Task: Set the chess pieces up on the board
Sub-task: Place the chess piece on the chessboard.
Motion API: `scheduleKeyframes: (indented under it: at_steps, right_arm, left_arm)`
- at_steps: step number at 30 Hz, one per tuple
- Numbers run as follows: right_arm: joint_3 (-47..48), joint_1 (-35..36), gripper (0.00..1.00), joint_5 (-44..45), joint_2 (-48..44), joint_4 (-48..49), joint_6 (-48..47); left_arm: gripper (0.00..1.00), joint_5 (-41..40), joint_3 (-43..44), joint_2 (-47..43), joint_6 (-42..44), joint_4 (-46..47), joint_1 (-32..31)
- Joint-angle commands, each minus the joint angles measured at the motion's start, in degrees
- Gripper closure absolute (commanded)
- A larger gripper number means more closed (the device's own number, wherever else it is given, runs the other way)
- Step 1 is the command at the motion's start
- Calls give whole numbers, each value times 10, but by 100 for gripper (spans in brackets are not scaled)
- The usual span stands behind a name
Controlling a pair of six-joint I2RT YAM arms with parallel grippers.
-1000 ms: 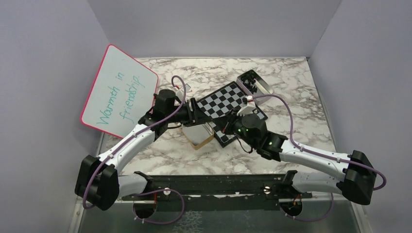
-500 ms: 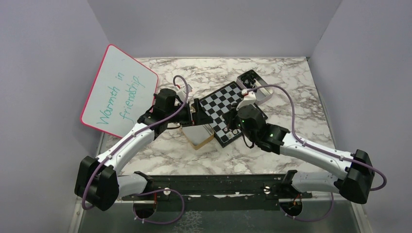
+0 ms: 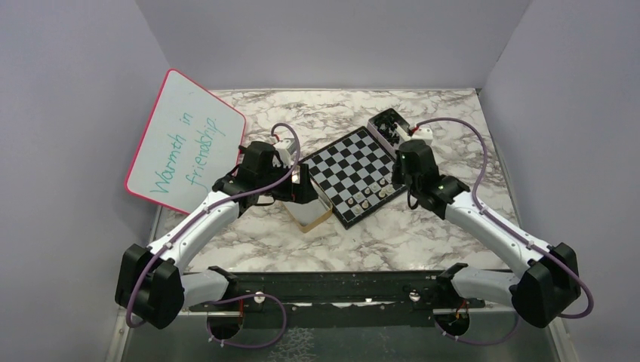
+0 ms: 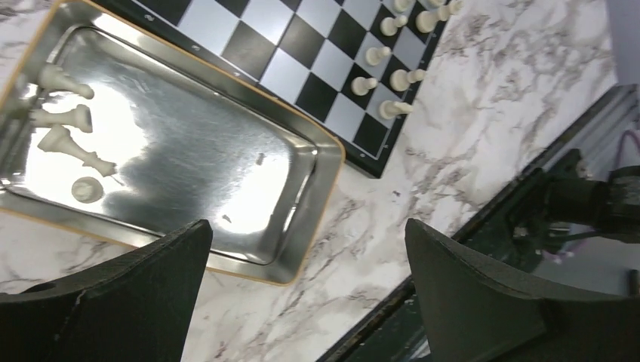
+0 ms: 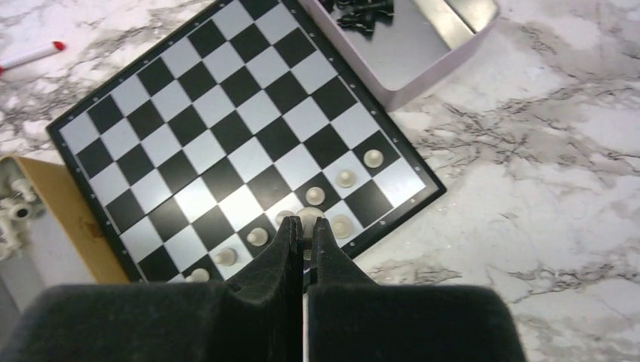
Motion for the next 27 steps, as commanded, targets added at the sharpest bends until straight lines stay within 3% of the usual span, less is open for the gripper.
scheduleKeyframes:
  at_steps: [1,7,27]
  right_arm:
    - [-9,-47,99,-31,14,-3,-21]
    - [-30,-93,99,-53,52,35,-20]
    - [-46,-139,99,-125,155,70,19]
  left_arm:
    - [1,-88,-12,-31,85,-21,-2]
    - [1,-156,-34,-52,127,-25,-2]
    - [1,-176,-31,-57,136,-25,-2]
